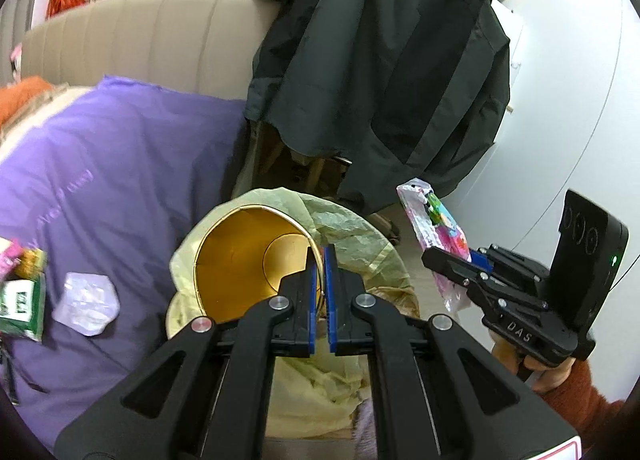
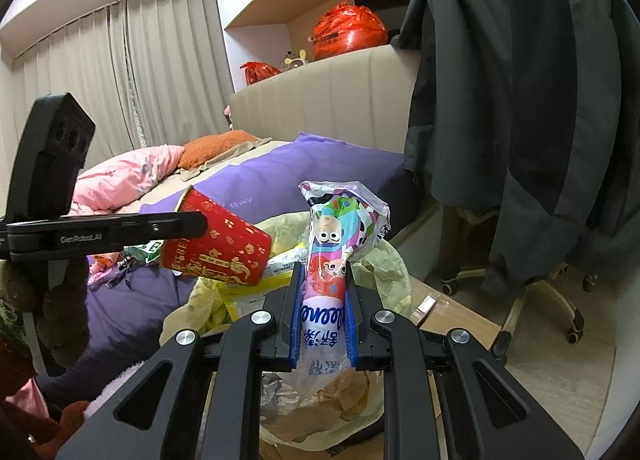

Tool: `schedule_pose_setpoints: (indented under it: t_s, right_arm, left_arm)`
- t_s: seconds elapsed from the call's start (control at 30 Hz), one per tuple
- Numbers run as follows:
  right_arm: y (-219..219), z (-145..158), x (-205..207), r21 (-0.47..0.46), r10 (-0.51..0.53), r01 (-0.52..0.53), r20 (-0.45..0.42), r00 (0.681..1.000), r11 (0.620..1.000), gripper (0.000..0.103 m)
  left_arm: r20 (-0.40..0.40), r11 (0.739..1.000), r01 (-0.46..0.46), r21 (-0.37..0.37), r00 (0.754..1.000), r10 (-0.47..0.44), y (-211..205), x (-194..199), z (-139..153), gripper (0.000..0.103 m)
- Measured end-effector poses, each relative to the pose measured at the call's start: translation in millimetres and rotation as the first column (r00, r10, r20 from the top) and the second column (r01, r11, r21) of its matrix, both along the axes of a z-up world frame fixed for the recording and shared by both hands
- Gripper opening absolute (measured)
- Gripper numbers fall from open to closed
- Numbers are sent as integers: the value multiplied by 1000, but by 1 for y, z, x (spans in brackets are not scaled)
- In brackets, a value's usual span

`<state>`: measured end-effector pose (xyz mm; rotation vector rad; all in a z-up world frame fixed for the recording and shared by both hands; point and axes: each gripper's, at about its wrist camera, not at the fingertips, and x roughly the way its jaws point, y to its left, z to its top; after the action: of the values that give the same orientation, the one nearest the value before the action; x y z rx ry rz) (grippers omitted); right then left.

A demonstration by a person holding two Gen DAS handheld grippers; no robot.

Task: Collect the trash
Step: 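Carry the wrapper and red cup over the bin and lower them in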

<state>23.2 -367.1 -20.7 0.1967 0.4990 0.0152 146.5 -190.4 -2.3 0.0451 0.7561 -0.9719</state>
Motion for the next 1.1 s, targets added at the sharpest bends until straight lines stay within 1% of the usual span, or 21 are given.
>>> schedule_pose_setpoints:
  t_s: [0.07,0.1,0.17,0.23,0.27,0.37,0.4,0.47,0.67,0.83,0.93,1.03,1.1]
  right_arm:
    - [0,-1,3,1,1,-1,-8,1000,1000,18]
    - [1,-2,5,2,4,-4,-13,1000,1000,18]
    - [4,-5,10,-1,11,-11,-25,1000,1000,18]
    - [6,-8,17,-8,20,-20,-37,999,1000,18]
    - [6,-9,21,-9,25,-25,-43,999,1000,18]
    - [6,-16,33,-11,31,-32,-64,997,999,18]
    - [5,-18,37,-8,31,-32,-72,997,999,18]
    - [5,-22,42,-3,33,-33,-85,996,999,18]
    - [9,-32,45,-6,43,-43,-114,993,999,18]
    - [9,-37,45,-7,42,-44,-132,990,999,18]
    - [10,-39,48,-17,41,-44,-141,989,999,18]
    - [10,-38,55,-30,35,-40,-149,988,999,18]
    - [8,-39,58,-33,35,-40,-155,987,999,18]
  left_arm:
    - [-38,1000,3,5,999,-3,-3,8,-9,4]
    - [-54,1000,-1,28,999,3,-6,13,-16,4]
    - [-63,993,-11,115,998,18,-12,17,-34,4]
    - [-67,988,9,153,998,1,-14,15,-44,4]
    - [-58,985,22,171,998,-12,-15,12,-48,4]
    - [4,974,46,224,999,-48,-22,2,-51,5]
    - [13,972,50,231,998,-55,-23,0,-51,5]
    - [19,971,60,231,998,-66,-24,-1,-51,5]
    - [-2,975,60,214,998,-61,-19,5,-56,5]
    - [-34,980,56,189,998,-51,-15,7,-57,5]
    - [-67,983,64,174,996,-53,-14,9,-58,5]
    - [-117,984,78,161,991,-60,-13,10,-62,5]
    - [-122,984,78,162,991,-58,-12,10,-63,5]
